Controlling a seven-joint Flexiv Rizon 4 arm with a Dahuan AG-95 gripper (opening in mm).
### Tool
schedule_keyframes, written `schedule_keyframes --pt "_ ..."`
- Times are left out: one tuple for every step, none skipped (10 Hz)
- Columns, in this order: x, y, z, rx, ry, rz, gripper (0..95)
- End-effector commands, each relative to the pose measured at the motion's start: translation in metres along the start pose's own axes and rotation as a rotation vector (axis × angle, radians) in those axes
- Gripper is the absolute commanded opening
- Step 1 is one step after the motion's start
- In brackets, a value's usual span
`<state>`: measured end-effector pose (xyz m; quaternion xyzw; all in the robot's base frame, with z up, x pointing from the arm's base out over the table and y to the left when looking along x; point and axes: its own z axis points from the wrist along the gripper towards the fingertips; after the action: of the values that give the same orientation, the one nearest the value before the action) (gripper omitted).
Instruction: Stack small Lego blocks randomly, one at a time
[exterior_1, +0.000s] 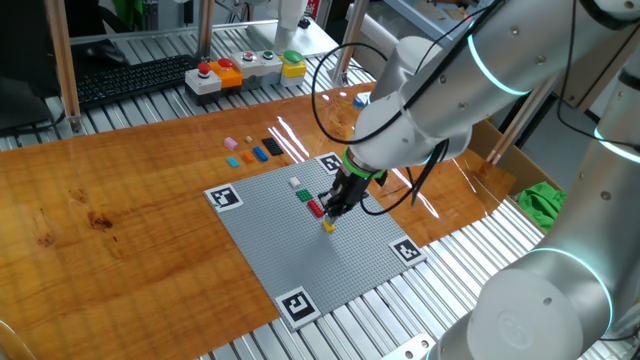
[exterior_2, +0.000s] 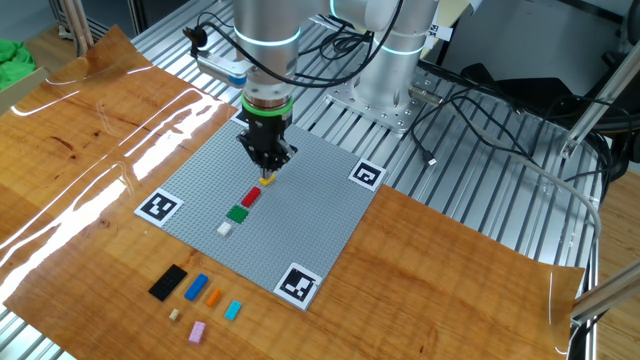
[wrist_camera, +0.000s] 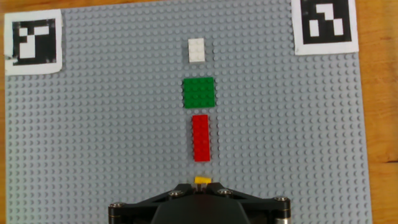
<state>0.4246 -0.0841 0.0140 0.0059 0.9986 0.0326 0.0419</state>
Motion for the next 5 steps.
schedule_keyframes --pt "-0.0007 0.0009 -0.0025 0.001 0.008 0.001 0.0" --pt "-0.0015 0.0017 -0.0054 -0.001 0.008 0.008 0.0" --pt "-0.0007 0.0012 -0.0031 -0.002 -0.001 0.015 0.0" --pt "0.0 0.0006 -0.0006 -0.004 -0.006 0.016 0.0" --pt "0.0001 0.0004 0.0 -0.004 -0.007 0.016 0.0"
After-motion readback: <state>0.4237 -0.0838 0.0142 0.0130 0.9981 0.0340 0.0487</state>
